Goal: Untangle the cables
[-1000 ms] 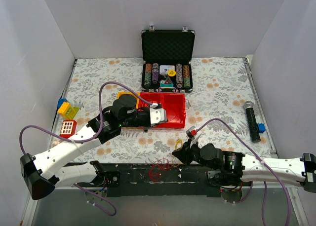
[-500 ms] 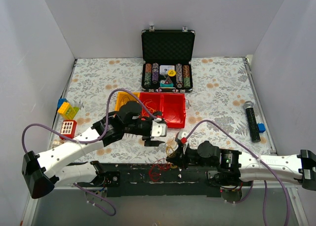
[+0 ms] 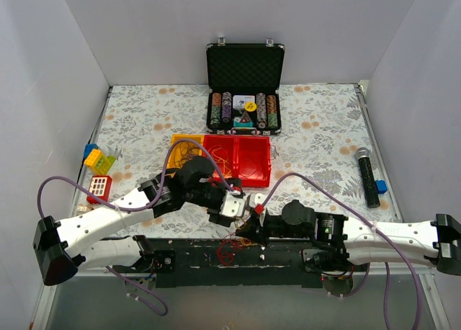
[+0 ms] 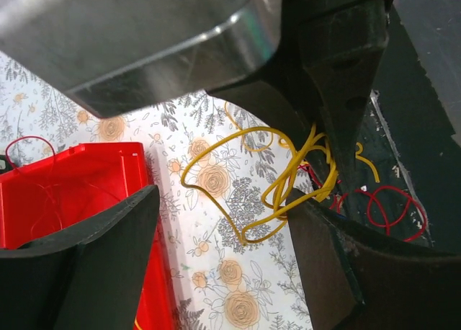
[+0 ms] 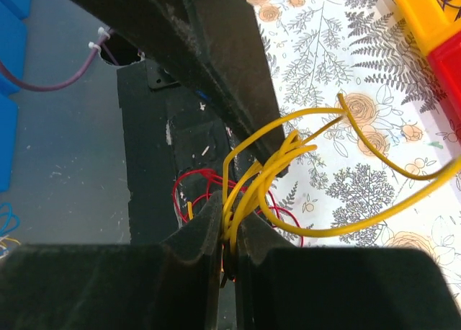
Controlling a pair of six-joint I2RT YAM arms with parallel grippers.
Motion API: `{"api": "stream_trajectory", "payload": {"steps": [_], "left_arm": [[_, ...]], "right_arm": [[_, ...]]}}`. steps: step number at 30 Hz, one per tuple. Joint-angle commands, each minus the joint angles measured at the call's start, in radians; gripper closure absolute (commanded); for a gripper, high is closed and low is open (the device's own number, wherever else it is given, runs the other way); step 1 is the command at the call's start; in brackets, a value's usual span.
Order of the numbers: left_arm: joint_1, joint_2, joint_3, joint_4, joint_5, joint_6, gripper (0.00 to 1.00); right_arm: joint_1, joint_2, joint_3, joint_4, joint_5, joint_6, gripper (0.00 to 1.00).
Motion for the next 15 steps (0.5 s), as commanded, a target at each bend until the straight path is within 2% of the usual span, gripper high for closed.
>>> {"api": "stream_trajectory", "payload": {"steps": [1,5,9,12,15], "left_arm": [[-0.005,-0.016,0.036,-0.020,-0.073,0.072,0.32],[-0.005,-0.022,0.082,-0.134,-0.071,0.154,0.34],[-0.005,-0.026,0.144,-0.235,-0.095,0.197,0.30],[-0.005,-0.032,0.161,-0.234,-0.132,0.223,0.30],[-0.005,-0.049,0.113,-0.128,-0.144,0.164,0.40]], "right_arm": [[0.001,0.014,0.049,-0.013,-0.040,-0.031,0.87],[0.001,0.019,0.052,-0.040,-0.040,-0.035,0.87],[0.001,0.018,0.060,-0.079,-0.051,-0.043,0.88],[0.001,0.011,0.061,-0.093,-0.057,-0.043,0.89],[0.001,0.013,0.069,-0.090,-0.060,-0.049,0.89]]}}
